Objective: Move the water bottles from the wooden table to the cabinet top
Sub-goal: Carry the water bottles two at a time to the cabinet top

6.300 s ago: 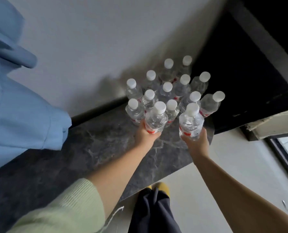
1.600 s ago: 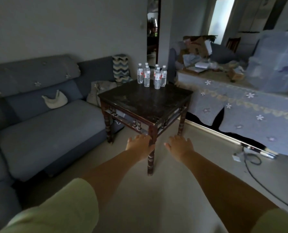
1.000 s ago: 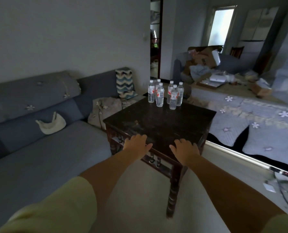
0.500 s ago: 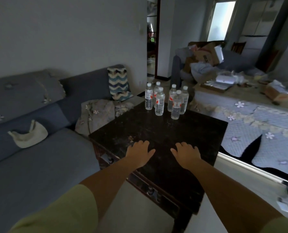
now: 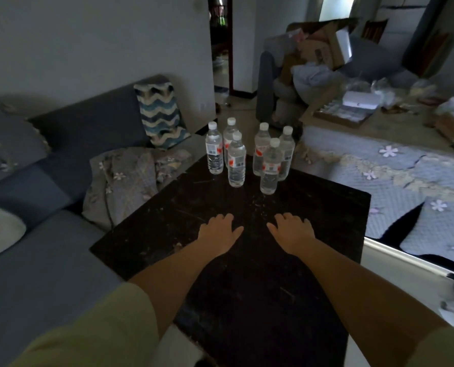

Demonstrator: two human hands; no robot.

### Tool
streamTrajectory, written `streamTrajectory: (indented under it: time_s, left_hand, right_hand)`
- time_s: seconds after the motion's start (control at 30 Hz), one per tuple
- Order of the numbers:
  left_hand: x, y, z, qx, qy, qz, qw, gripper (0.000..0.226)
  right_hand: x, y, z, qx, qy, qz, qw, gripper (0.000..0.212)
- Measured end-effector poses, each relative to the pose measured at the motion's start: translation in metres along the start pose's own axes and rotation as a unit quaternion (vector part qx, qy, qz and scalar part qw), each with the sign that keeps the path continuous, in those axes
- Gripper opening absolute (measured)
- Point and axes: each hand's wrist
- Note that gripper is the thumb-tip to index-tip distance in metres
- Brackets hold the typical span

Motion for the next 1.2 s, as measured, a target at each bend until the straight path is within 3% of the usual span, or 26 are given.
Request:
streamTrajectory:
  time_s: [0.2, 0.3, 0.4, 0.47, 0.63, 0.8, 0.87, 1.03, 1.2]
  left_hand:
    - [-0.106, -0.005, 0.014, 0.055, 0.010, 0.027, 0.998, 0.062]
    - [-0.158, -0.002, 0.021, 0.104, 0.017, 0.018, 0.994, 0.072]
    - [-0.205, 0.001, 0.030, 0.235, 0.022, -0.016, 0.972, 0.086]
    - [-0.230, 0.001, 0.036, 0.335, 0.023, -0.049, 0.941, 0.094]
    - [-0.282, -0.008, 0.041, 0.416, -0.036, -0.075, 0.906, 0.107]
    - [-0.323, -0.019, 0.033, 0.504, -0.057, -0.071, 0.859, 0.098]
    - [-0.335, -0.024, 0.031, 0.524, -0.042, -0.065, 0.848, 0.092]
    - [-0.352, -0.029, 0.035, 0.506, -0.032, -0.056, 0.860, 0.084]
    - [-0.345, -0.020, 0.037, 0.495, -0.045, -0.061, 0.866, 0.080]
  right_hand:
    - [-0.083, -0.003, -0.007, -0.061, -0.057, 0.017, 0.996, 0.057]
    - [-0.129, -0.007, -0.011, -0.172, -0.121, 0.007, 0.978, 0.066]
    - [-0.175, -0.010, -0.012, -0.385, -0.180, -0.046, 0.904, 0.083]
    - [-0.198, -0.012, -0.009, -0.467, -0.183, -0.090, 0.860, 0.094]
    - [-0.246, -0.022, 0.001, -0.556, -0.172, -0.190, 0.791, 0.101]
    - [-0.278, -0.030, 0.013, -0.592, -0.228, -0.245, 0.733, 0.098]
    - [-0.285, -0.034, 0.015, -0.583, -0.246, -0.259, 0.730, 0.093]
    - [-0.297, -0.034, 0.012, -0.553, -0.254, -0.264, 0.749, 0.070]
    - [-0.277, -0.031, 0.007, -0.547, -0.257, -0.242, 0.759, 0.065]
Point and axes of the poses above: each hand's wrist, its own x-axis away from the middle knuckle, its own y-axis out of the back of the hand, z = x × y, and after that the axes turned 2 degrees about x, right-handed
